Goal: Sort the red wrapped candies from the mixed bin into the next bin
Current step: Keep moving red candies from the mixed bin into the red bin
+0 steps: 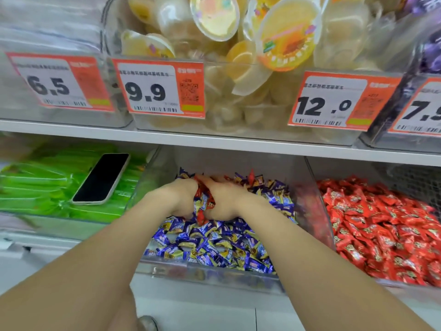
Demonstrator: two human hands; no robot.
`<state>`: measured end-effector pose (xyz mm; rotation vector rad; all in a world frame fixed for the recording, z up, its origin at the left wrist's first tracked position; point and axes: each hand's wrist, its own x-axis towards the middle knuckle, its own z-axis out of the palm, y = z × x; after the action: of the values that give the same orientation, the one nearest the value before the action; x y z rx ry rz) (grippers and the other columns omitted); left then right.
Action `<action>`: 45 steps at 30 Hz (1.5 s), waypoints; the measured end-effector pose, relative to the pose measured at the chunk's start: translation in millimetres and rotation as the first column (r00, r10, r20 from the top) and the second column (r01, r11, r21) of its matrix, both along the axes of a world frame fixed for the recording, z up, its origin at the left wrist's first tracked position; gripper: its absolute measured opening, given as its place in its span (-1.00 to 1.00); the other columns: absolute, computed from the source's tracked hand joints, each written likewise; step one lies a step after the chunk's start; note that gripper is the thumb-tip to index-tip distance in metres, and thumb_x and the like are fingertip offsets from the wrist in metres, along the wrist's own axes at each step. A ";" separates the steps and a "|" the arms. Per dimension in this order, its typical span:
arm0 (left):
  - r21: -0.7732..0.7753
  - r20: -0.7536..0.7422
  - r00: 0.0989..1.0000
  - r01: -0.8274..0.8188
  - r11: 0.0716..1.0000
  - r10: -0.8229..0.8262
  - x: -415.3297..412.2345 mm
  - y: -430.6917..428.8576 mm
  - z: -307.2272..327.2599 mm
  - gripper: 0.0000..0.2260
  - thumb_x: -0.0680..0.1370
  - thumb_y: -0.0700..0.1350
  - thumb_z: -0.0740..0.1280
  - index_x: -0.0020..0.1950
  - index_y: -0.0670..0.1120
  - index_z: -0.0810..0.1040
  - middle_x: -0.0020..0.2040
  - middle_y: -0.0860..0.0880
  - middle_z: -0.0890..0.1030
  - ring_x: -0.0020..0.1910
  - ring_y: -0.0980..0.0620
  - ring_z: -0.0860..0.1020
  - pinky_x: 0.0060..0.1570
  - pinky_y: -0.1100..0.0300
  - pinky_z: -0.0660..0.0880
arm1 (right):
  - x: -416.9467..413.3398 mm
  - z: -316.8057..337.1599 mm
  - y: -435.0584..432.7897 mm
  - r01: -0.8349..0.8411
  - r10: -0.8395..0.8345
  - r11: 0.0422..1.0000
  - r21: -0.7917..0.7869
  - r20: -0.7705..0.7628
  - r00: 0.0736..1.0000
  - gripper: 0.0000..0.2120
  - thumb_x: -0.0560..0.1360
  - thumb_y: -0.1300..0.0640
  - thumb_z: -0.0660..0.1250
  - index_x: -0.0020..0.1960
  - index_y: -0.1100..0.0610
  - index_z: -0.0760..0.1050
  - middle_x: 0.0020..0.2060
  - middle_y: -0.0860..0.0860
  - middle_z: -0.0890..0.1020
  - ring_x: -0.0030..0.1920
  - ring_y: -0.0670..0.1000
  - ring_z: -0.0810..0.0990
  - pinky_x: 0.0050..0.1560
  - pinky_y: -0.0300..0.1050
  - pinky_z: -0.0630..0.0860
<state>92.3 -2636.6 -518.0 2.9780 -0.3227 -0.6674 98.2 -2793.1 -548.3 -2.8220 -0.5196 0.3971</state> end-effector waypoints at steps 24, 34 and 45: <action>-0.338 -0.054 0.990 0.107 0.935 -0.132 -1.8 5.8 -2.5 -0.57 0.52 -0.18 0.56 0.35 0.07 0.59 0.18 -0.06 0.58 -0.10 -0.05 0.70 -0.18 0.13 0.70 | -31.1 43.5 -58.9 0.078 -0.071 0.929 0.361 -0.034 0.997 -0.88 0.62 -0.09 0.44 0.06 -0.06 0.64 -0.03 -0.09 0.72 0.01 -0.01 0.67 0.18 0.05 0.61; -0.467 0.003 0.997 0.064 0.882 -0.071 -9.8 -1.4 14.6 -0.76 0.50 -0.12 0.60 0.14 -0.05 0.70 0.05 -0.05 0.65 -0.36 0.06 0.71 -0.34 0.28 0.61 | -43.9 59.7 -63.7 0.255 -0.209 0.863 0.436 -0.150 0.966 -0.83 0.70 -0.10 0.31 0.12 -0.02 0.56 -0.02 -0.09 0.65 -0.08 -0.08 0.65 -0.03 -0.11 0.55; -0.635 -0.051 0.997 -0.078 0.768 0.059 -19.9 3.2 32.5 -0.94 0.52 -0.22 0.56 -0.06 -0.13 0.72 -0.22 -0.03 0.74 -0.25 -0.01 0.75 -0.18 0.20 0.68 | -47.0 62.2 -61.6 0.552 -0.404 0.614 0.564 -0.377 0.834 -0.85 0.58 0.13 0.38 -0.01 0.10 0.73 -0.13 0.06 0.63 -0.21 0.03 0.53 -0.29 -0.11 0.51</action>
<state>72.4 -2633.5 -485.5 2.3080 -0.3504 -0.4643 51.2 -2854.8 -486.1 -2.0623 0.1593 0.3132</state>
